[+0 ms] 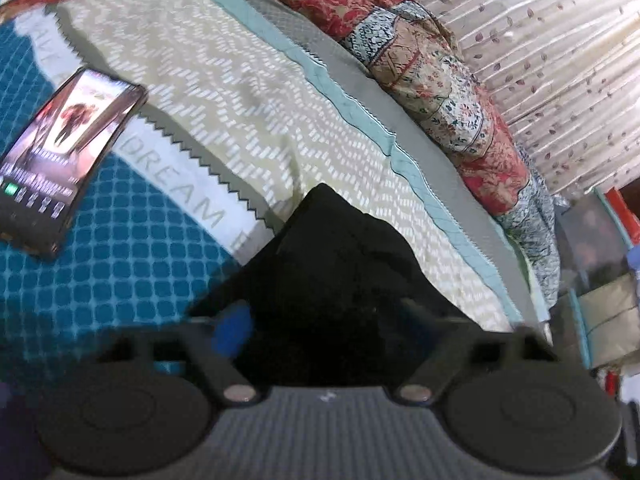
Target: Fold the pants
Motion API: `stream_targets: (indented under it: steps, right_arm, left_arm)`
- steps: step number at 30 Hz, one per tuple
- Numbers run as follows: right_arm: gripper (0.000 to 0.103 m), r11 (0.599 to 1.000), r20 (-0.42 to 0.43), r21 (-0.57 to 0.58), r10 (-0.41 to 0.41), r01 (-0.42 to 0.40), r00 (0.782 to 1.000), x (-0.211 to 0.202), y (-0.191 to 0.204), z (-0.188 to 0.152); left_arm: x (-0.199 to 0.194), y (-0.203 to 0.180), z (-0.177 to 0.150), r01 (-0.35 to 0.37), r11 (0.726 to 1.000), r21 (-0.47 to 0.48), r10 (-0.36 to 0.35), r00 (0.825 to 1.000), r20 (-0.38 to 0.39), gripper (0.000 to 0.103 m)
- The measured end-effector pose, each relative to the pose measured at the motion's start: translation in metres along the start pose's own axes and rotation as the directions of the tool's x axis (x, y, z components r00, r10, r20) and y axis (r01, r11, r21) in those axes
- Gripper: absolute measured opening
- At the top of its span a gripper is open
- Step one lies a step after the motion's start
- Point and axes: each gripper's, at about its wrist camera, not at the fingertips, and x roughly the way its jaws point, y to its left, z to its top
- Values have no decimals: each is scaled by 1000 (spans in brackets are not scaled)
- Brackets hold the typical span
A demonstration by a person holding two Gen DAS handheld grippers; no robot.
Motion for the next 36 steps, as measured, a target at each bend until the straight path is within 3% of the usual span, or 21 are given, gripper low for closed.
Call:
stream_targets:
  steps: [1, 2, 4, 7, 10, 11, 12, 14, 15, 18, 19, 25, 30, 32, 33, 34, 36]
  right_arm:
    - [21, 1000, -24, 12, 6, -5, 1000, 6, -3, 1]
    - [12, 999, -37, 37, 0, 1, 999, 9, -6, 3]
    - [12, 996, -12, 83, 32, -31, 999, -7, -9, 4]
    - [12, 992, 21, 55, 110, -111, 994, -33, 6, 3]
    - [18, 987, -47, 53, 157, -155, 986, -25, 22, -12]
    - [25, 991, -72, 37, 131, -129, 989, -16, 28, -19]
    - [40, 996, -103, 11, 91, -90, 991, -6, 33, -26]
    - [55, 999, -108, 8, 36, -35, 993, 1, 35, -32]
    - [56, 999, -99, 30, 40, -38, 994, -2, 34, -31]
    - [58, 993, -64, 101, 70, -63, 995, -18, 26, -26]
    - [58, 992, -51, 116, 65, -59, 997, -24, 23, -24]
    - [58, 973, 38, 219, 72, -79, 997, -54, 7, -22]
    - [57, 958, 88, 267, 83, -104, 993, -52, 1, -18]
    - [57, 952, 66, 289, 83, -98, 994, -39, -1, -19]
    - [56, 944, 55, 314, 92, -105, 994, -33, -3, -21]
    - [55, 929, 40, 352, 109, -116, 993, -26, -7, -25]
    - [47, 885, -51, 453, 142, -104, 989, -2, -15, -37]
  left_arm:
    - [3, -1, 0, -15, 1000, 12, 15, 1000, 1, 42]
    - [2, -2, 0, -17, 1000, 14, 17, 1000, 8, 40]
    - [-5, -3, 1, -8, 1000, 23, 7, 999, 50, 38]
    - [-25, -2, 2, -2, 998, 63, -7, 990, 144, 38]
    - [-22, 7, -3, -39, 997, 63, 30, 991, 131, 39]
    - [-15, 12, -7, -73, 996, 55, 67, 993, 100, 39]
    - [-8, 13, -11, -105, 993, 53, 101, 992, 77, 41]
    - [-9, 9, -21, -134, 986, 95, 125, 987, 97, 43]
    - [-13, 6, -25, -144, 982, 123, 131, 985, 108, 46]
    - [-20, -2, -32, -180, 969, 170, 161, 980, 121, 74]
    - [-21, -1, -34, -182, 970, 163, 165, 980, 113, 74]
    - [-27, 13, -37, -61, 997, 51, 58, 996, 64, 82]
    - [-17, 23, -31, 67, 996, -62, -66, 998, 19, 98]
    - [-8, 23, -27, 88, 993, -79, -87, 996, 17, 95]
    - [-4, 21, -26, 66, 995, -73, -64, 998, 25, 80]
    - [-1, 18, -26, 28, 998, -53, -26, 999, 31, 47]
    - [-1, 12, -25, -27, 1000, -6, 27, 998, 53, 33]
